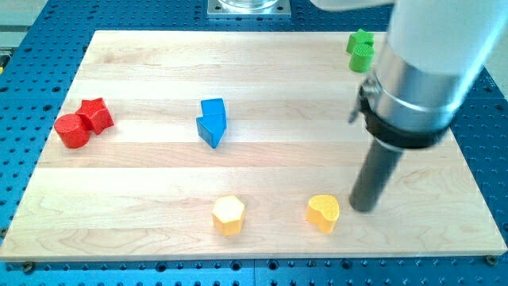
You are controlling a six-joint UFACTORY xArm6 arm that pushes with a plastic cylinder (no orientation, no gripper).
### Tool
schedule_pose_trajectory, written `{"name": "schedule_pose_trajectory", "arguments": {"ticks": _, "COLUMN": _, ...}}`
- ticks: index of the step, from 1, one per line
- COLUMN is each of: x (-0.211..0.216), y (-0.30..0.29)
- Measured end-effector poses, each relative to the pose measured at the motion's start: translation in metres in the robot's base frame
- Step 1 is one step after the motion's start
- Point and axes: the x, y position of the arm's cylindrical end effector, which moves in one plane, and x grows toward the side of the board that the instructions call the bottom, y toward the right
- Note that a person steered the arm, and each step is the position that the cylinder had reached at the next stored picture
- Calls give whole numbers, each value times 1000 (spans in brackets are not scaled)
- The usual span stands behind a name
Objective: Place the yellow blocks horizontal to each other
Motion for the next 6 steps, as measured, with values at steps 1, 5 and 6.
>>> {"name": "schedule_pose_trajectory", "arguments": {"ticks": 1, "x": 37, "y": -55}}
{"name": "schedule_pose_trajectory", "arguments": {"ticks": 5, "x": -7, "y": -103}}
{"name": "schedule_pose_trajectory", "arguments": {"ticks": 6, "x": -6, "y": -137}}
